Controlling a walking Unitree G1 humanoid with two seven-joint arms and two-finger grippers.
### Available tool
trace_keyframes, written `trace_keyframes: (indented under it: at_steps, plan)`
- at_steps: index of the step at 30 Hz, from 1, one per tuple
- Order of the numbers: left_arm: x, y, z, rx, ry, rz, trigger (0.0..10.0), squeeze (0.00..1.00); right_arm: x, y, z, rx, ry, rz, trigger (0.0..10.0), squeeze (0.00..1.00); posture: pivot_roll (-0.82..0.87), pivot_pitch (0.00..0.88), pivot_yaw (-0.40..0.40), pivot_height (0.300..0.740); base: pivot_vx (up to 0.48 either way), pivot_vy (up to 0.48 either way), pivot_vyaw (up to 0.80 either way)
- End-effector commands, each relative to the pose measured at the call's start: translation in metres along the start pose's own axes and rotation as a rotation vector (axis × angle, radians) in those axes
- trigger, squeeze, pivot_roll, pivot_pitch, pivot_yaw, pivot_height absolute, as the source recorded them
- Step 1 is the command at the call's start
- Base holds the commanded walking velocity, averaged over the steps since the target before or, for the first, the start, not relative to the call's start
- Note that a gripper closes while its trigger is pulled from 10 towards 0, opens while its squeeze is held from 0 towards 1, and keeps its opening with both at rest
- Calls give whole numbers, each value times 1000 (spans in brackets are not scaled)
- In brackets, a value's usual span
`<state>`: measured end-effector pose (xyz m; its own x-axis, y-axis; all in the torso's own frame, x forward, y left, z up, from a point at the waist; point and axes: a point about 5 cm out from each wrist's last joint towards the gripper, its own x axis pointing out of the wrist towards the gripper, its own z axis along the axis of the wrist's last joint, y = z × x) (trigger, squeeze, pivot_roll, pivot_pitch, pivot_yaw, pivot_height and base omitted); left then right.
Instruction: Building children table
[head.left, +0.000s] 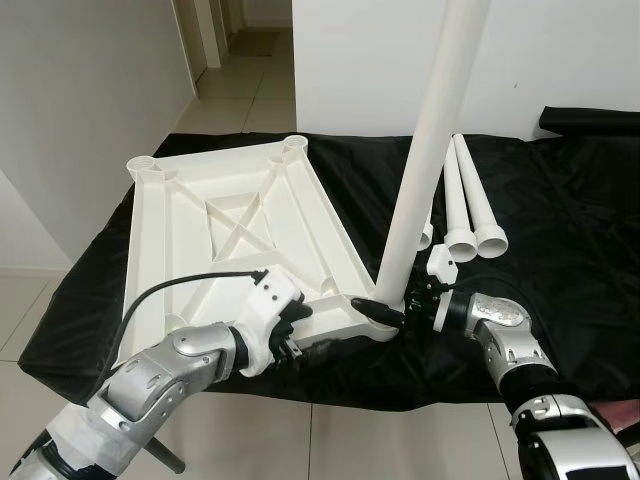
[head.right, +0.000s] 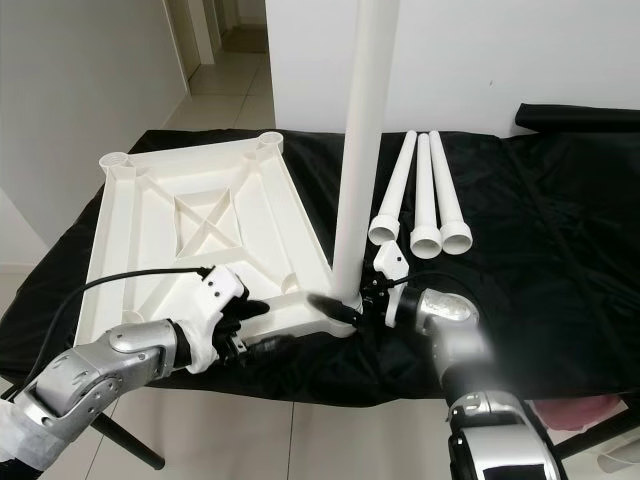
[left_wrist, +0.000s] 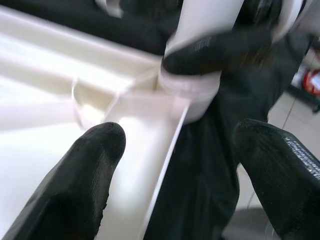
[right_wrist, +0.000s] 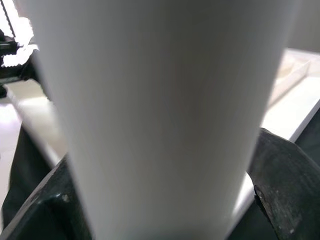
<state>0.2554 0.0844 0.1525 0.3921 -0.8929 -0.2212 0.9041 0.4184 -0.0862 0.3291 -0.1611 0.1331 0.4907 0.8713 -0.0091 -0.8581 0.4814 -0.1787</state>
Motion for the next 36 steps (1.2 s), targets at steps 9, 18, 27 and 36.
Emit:
trace_keyframes:
  at_steps: [9, 18, 27, 36]
  plan:
    - [4, 0, 11, -10, -91, 65, 10000, 0, 18, 2, 16, -13, -100, -91, 7255, 0, 11, 17, 56, 740, 0, 0, 0]
    - [10, -3, 6, -41, -113, 117, 10000, 0, 8, -1, 15, 26, -63, -158, 0, 0, 7, 19, 40, 740, 0, 0, 0]
    - [11, -1, 4, -65, -130, 166, 10000, 0, 3, -1, 12, 35, 21, -398, 10000, 0, 2, 13, 39, 740, 0, 0, 0]
    - [12, -1, 4, -59, -133, 176, 10000, 0, 9, 10, 12, 94, 28, -596, 10000, 0, -3, 11, 41, 740, 0, 0, 0]
